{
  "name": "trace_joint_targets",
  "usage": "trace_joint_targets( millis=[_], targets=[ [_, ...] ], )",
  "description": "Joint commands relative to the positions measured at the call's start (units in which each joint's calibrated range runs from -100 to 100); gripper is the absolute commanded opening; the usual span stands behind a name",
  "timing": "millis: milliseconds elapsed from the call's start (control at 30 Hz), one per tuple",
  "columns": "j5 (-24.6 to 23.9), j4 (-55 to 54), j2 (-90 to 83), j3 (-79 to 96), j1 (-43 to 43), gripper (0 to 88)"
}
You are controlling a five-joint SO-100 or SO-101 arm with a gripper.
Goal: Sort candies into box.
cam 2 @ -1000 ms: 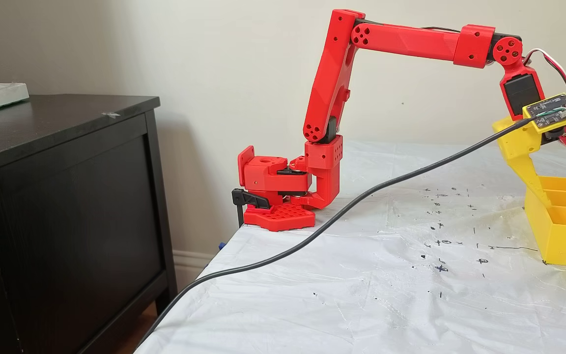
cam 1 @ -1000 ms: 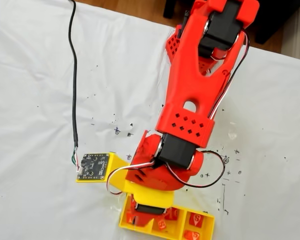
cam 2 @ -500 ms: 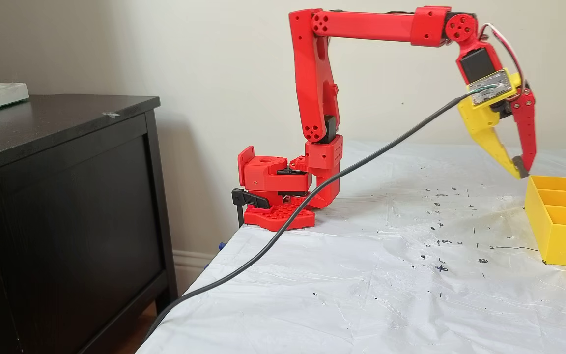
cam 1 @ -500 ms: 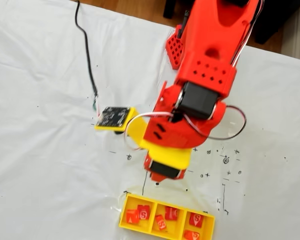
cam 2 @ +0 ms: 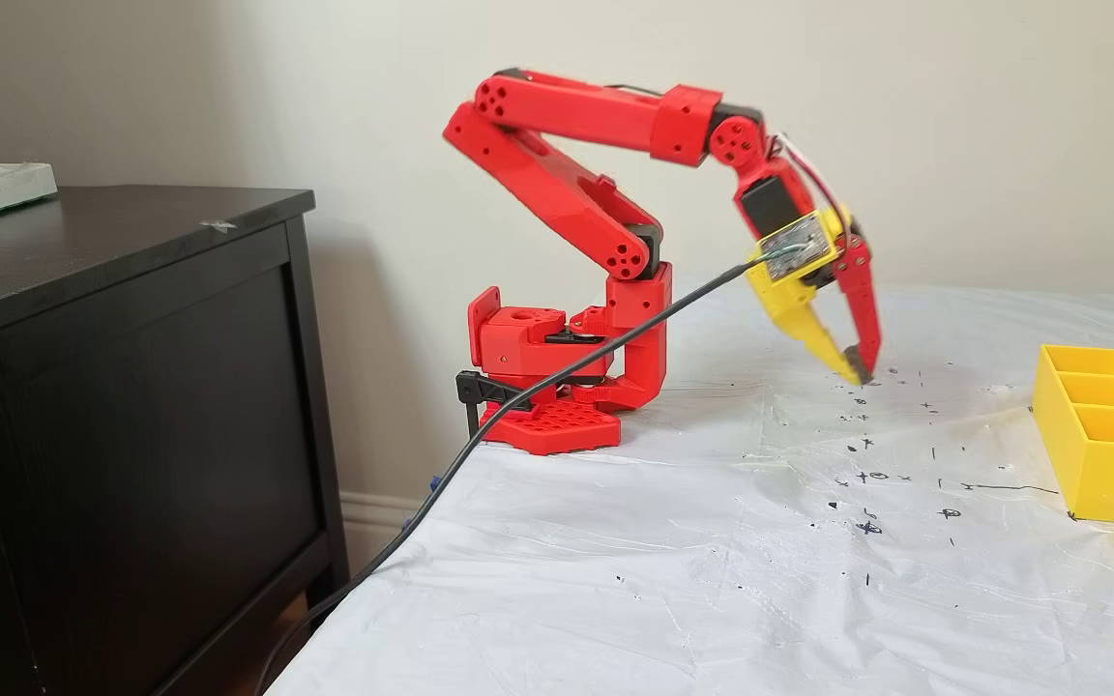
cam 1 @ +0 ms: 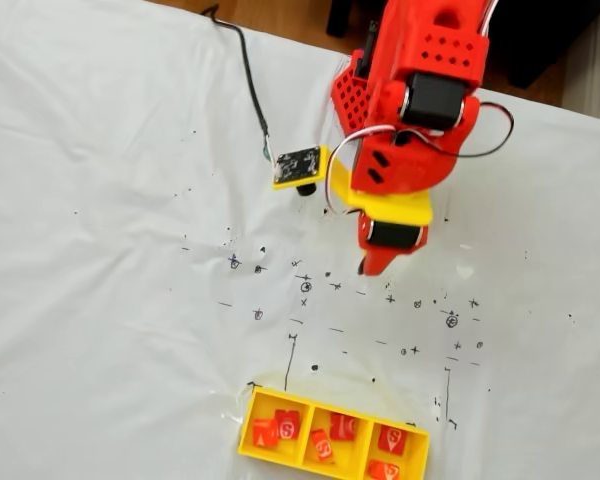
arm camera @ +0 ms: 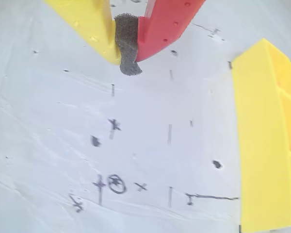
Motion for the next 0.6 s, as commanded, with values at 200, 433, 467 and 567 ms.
trace_joint_targets(
  millis=[200,433,467,567],
  targets=[
    [1.42,12.50,-28.00,15.80,-1.66,0.1],
    [1.81,17.50,-28.00,16.71,-1.66,0.1],
    [1.90,19.30,-28.00,16.07,-1.39,0.1],
    [2.83,24.21,-28.00,14.71,-0.57,0.1]
  ],
)
